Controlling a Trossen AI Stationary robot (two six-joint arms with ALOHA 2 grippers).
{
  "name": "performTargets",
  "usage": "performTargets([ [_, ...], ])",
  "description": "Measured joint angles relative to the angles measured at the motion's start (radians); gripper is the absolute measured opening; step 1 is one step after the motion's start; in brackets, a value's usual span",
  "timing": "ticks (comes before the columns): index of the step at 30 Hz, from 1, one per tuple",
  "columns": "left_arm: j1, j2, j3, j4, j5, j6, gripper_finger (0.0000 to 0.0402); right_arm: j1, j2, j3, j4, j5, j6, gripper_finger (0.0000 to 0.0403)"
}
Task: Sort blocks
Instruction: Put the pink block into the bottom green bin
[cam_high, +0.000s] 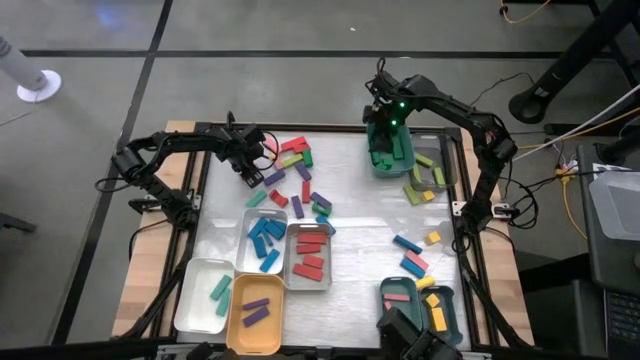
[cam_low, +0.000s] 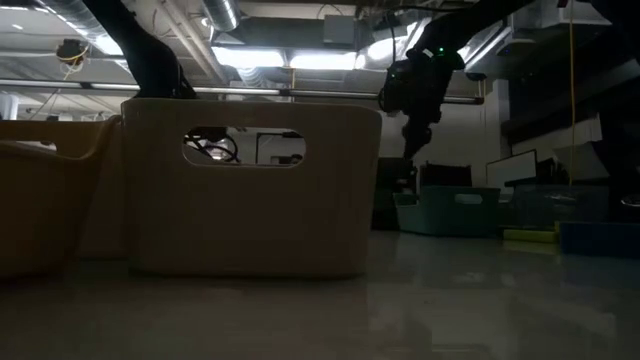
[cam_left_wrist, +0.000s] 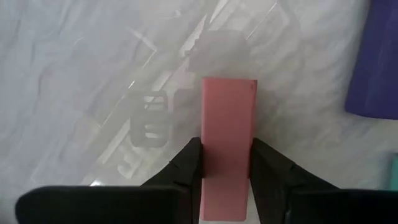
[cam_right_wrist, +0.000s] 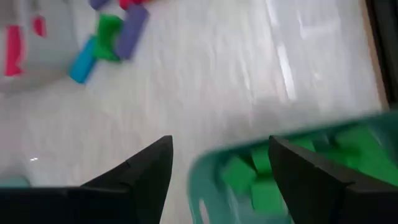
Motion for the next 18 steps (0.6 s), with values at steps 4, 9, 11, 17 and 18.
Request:
performTargets([
  [4,-0.002,-0.019,0.017,-0.004,0.087,-0.003,0.0083,0.039,0.000,0.000,0.076,-0.014,-0.033,0.0262],
  [9,-0.001,-0.059,0.056,-0.003,0.288,-0.003,0.0086,0.132,0.000,0.000,0.178,-0.017,-0.081,0.0262],
  [11,-0.002,-0.073,0.071,0.002,0.386,-0.004,0.0088,0.174,0.000,0.000,0.216,-0.016,-0.098,0.0262],
  [17,-0.012,-0.079,0.082,0.002,0.712,-0.049,0.0087,0.317,0.000,0.000,0.322,0.003,-0.127,0.0262],
  [18,-0.019,-0.079,0.082,0.002,0.755,-0.053,0.0088,0.341,0.000,0.000,0.337,0.019,-0.139,0.0262],
])
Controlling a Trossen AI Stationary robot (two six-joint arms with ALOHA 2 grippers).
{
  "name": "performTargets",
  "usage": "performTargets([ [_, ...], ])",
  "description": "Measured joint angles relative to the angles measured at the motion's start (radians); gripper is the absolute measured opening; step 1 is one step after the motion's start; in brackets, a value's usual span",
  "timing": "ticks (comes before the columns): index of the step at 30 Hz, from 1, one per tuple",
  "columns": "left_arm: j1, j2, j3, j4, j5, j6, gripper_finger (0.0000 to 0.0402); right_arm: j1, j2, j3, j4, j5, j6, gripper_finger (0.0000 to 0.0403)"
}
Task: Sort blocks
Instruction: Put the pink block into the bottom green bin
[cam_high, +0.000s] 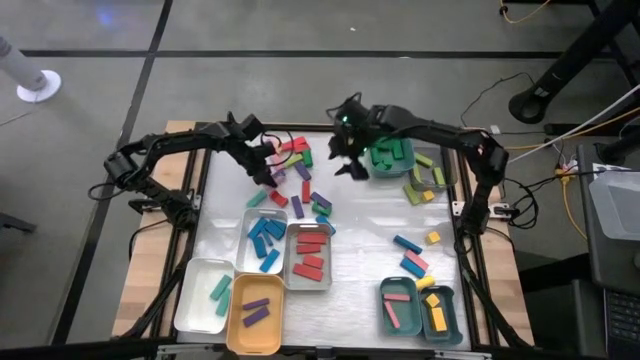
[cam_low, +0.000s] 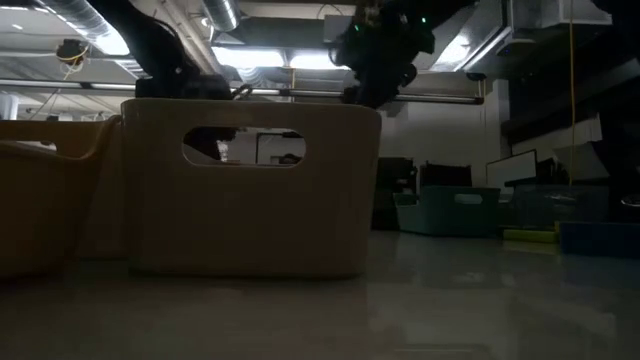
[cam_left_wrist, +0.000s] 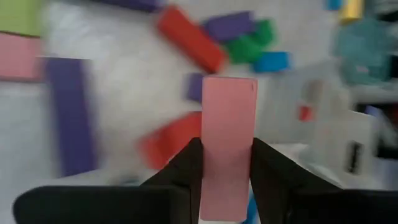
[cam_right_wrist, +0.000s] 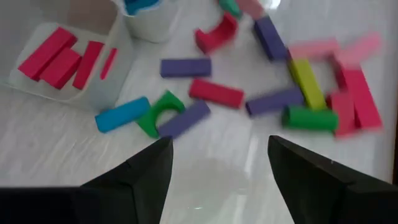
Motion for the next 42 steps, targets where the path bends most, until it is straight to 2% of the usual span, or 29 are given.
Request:
performTargets([
  [4,-0.044,0.000,0.000,-0.001,0.132,-0.002,0.0090,0.103,0.000,0.000,0.048,0.073,-0.048,0.0262],
  [8,-0.099,0.000,0.000,0.004,0.195,0.018,0.0089,0.193,0.000,0.000,0.081,0.111,-0.069,0.0262],
  [12,-0.156,0.000,0.000,0.043,0.223,0.020,0.0091,0.270,0.000,0.000,0.096,0.115,-0.069,0.0262],
  [17,-0.223,0.000,0.000,0.193,0.225,-0.017,0.0090,0.362,0.000,0.000,0.146,0.134,-0.036,0.0262],
  [22,-0.268,0.000,0.001,0.344,0.224,-0.070,0.0091,0.435,0.000,0.000,0.247,0.330,0.046,0.0262],
  [25,-0.293,0.000,0.001,0.406,0.225,-0.093,0.0089,0.457,0.000,0.000,0.267,0.435,0.047,0.0262],
  [27,-0.311,0.000,0.001,0.439,0.224,-0.104,0.0090,0.466,0.000,0.000,0.273,0.457,0.047,0.0262],
  [38,-0.406,0.000,0.001,0.592,0.222,-0.112,0.0092,0.467,0.000,0.000,0.272,0.454,0.047,0.0261],
  [42,-0.426,0.000,0.001,0.622,0.221,-0.125,0.0091,0.467,0.000,0.000,0.268,0.447,0.047,0.0242],
])
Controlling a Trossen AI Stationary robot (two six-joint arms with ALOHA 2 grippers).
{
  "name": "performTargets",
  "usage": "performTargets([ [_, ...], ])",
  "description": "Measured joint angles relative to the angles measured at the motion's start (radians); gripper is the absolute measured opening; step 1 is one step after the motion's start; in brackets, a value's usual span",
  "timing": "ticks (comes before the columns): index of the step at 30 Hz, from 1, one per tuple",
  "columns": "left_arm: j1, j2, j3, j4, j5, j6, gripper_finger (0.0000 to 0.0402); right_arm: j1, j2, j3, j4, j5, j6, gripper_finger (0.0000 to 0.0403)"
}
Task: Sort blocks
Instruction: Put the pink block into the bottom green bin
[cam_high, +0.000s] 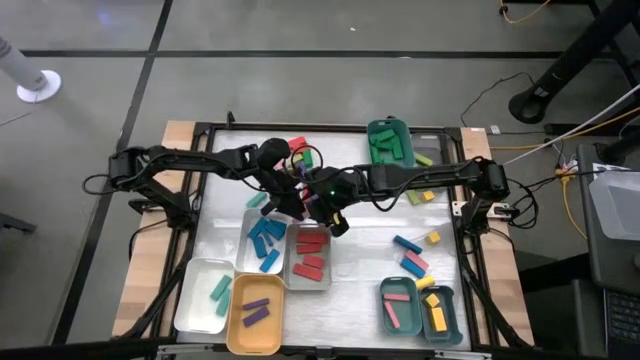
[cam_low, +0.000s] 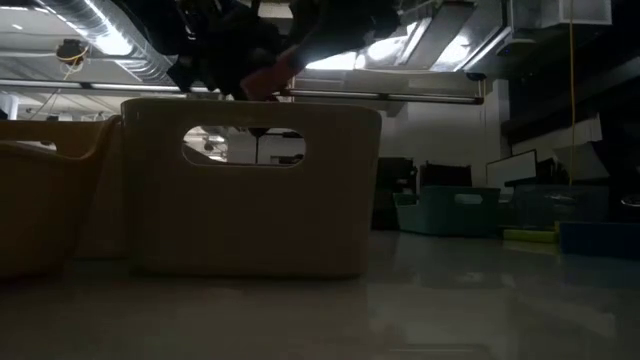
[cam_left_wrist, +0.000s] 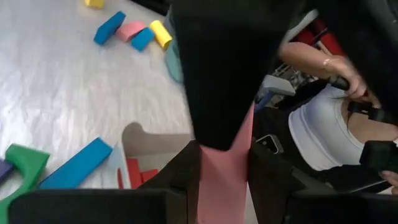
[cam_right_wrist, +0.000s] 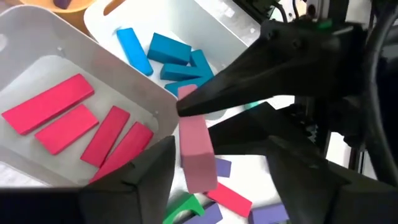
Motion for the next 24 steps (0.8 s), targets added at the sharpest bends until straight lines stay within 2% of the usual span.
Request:
performTargets([
  [4,-0.013,0.000,0.000,0.021,-0.003,-0.007,0.0091,0.000,0.000,0.000,-0.007,-0.012,0.000,0.0201],
  [8,-0.017,0.000,0.000,0.025,0.002,-0.009,0.0093,0.000,0.000,0.000,-0.011,-0.076,0.000,0.0153],
  [15,-0.018,0.000,0.000,0.040,0.003,-0.017,0.0101,0.000,0.000,0.000,-0.045,-0.087,-0.005,0.0057],
  [20,-0.018,0.000,0.000,0.041,-0.002,-0.103,0.0127,0.000,0.000,0.000,-0.050,-0.087,0.008,0.0053],
  [24,-0.017,0.000,0.000,0.040,-0.006,-0.102,0.0146,-0.001,-0.003,0.000,-0.078,-0.087,0.028,0.0053],
])
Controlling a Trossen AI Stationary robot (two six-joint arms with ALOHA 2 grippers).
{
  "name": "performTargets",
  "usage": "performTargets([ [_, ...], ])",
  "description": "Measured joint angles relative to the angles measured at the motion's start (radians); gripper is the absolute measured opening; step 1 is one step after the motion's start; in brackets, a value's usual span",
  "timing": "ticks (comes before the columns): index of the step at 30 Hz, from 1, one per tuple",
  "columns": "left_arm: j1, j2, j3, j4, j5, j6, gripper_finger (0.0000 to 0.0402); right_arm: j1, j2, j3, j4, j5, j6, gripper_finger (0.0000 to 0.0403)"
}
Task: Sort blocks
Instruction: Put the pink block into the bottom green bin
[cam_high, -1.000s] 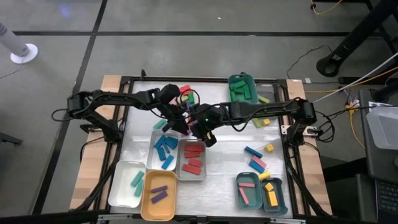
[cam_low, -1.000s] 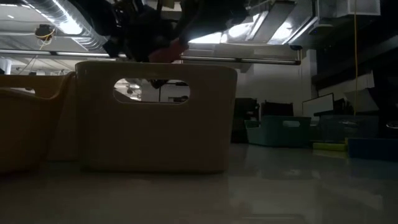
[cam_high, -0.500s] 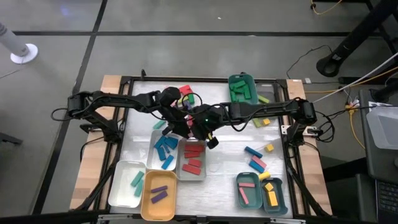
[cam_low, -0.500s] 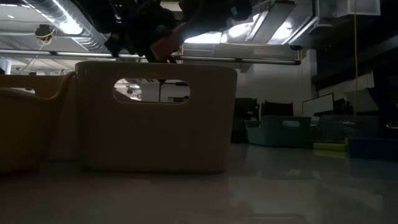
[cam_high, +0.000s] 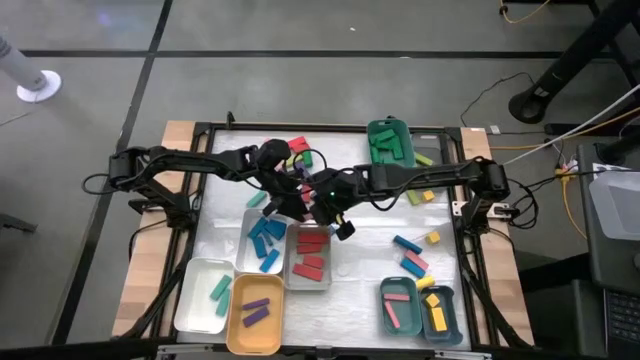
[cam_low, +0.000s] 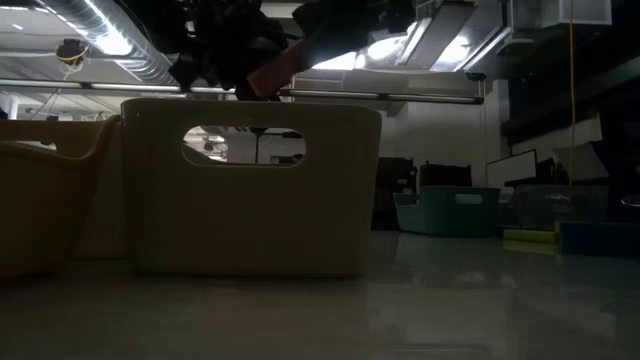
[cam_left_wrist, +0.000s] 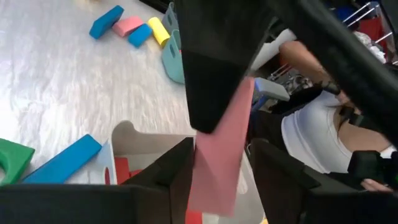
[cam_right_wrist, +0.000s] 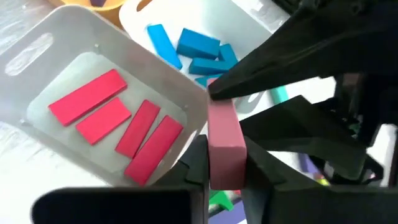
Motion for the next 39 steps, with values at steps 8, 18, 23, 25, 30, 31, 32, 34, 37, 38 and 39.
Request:
performTargets([
  [8,0.001,0.000,0.000,-0.008,0.007,0.056,0.0175,0.000,-0.021,0.000,-0.199,0.083,0.069,0.0058],
  [18,0.009,0.000,0.000,0.001,-0.260,0.155,0.0177,0.000,-0.102,0.000,-0.618,0.060,0.358,0.0063],
  [23,0.010,0.000,0.000,-0.002,-0.403,0.154,0.0178,0.021,-0.124,0.000,-0.751,-0.068,0.466,0.0060],
  [25,0.010,0.000,0.000,-0.004,-0.413,0.166,0.0178,0.052,-0.133,-0.012,-0.759,-0.097,0.473,0.0061],
  [30,0.008,0.000,0.000,-0.007,-0.413,0.181,0.0178,0.165,-0.192,-0.118,-0.743,-0.131,0.553,0.0063],
  [31,0.009,0.000,0.000,-0.008,-0.413,0.180,0.0178,0.193,-0.210,-0.148,-0.735,-0.130,0.586,0.0063],
  [32,0.009,0.000,0.000,-0.007,-0.413,0.180,0.0178,0.222,-0.225,-0.175,-0.714,-0.128,0.624,0.0063],
  [34,0.010,0.000,0.000,-0.006,-0.413,0.182,0.0178,0.282,-0.256,-0.230,-0.639,-0.131,0.704,0.0063],
  [37,0.010,0.000,0.000,-0.005,-0.413,0.209,0.0178,0.374,-0.279,-0.299,-0.529,-0.149,0.820,0.0064],
  [38,0.010,0.000,0.000,-0.006,-0.414,0.219,0.0178,0.404,-0.281,-0.318,-0.495,-0.149,0.856,0.0064],
  [39,0.010,0.000,0.000,-0.005,-0.414,0.232,0.0178,0.432,-0.281,-0.333,-0.468,-0.149,0.892,0.0064],
])
